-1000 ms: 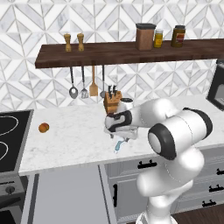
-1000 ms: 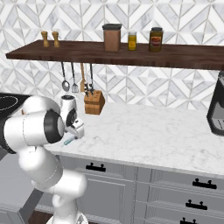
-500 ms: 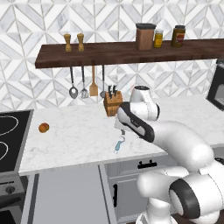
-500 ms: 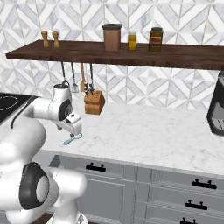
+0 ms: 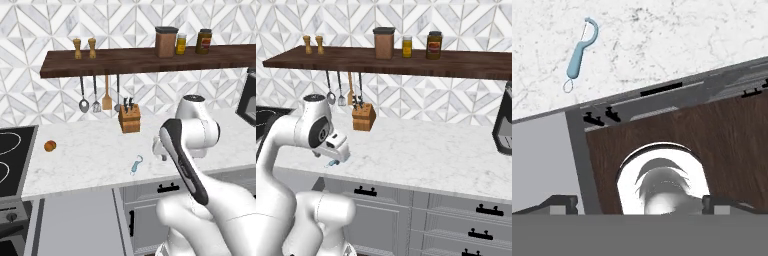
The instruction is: Pick the peeler from the drawer and place it on the counter.
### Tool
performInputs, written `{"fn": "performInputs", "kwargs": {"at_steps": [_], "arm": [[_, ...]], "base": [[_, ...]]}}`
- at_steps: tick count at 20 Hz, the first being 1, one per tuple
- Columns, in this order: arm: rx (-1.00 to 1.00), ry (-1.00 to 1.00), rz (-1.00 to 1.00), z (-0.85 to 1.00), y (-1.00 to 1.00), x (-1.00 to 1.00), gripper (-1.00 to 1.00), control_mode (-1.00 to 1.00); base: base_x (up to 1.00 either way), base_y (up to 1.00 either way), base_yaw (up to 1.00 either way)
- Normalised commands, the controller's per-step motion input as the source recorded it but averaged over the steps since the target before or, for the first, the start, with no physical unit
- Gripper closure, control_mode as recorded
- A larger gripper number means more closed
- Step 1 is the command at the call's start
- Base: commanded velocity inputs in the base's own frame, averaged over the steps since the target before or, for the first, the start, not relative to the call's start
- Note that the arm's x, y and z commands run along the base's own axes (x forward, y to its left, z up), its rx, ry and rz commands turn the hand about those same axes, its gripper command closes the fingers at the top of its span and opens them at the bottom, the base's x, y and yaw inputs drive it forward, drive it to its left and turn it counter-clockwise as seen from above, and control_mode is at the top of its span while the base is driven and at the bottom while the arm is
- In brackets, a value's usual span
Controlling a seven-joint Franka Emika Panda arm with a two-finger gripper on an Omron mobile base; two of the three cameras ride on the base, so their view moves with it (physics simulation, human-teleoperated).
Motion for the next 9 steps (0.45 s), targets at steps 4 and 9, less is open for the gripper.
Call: {"fn": "performInputs", "kwargs": {"at_steps": [4,9], "arm": [[-0.08,-0.01,0.14,0.53,-0.01,-0.88,-1.0,-1.0],[-0.01,0.0,0.02,0.37,0.0,-0.17,-1.0,-1.0]], "base": [[0.0,0.0,0.0],[0.0,0.0,0.0]]}}
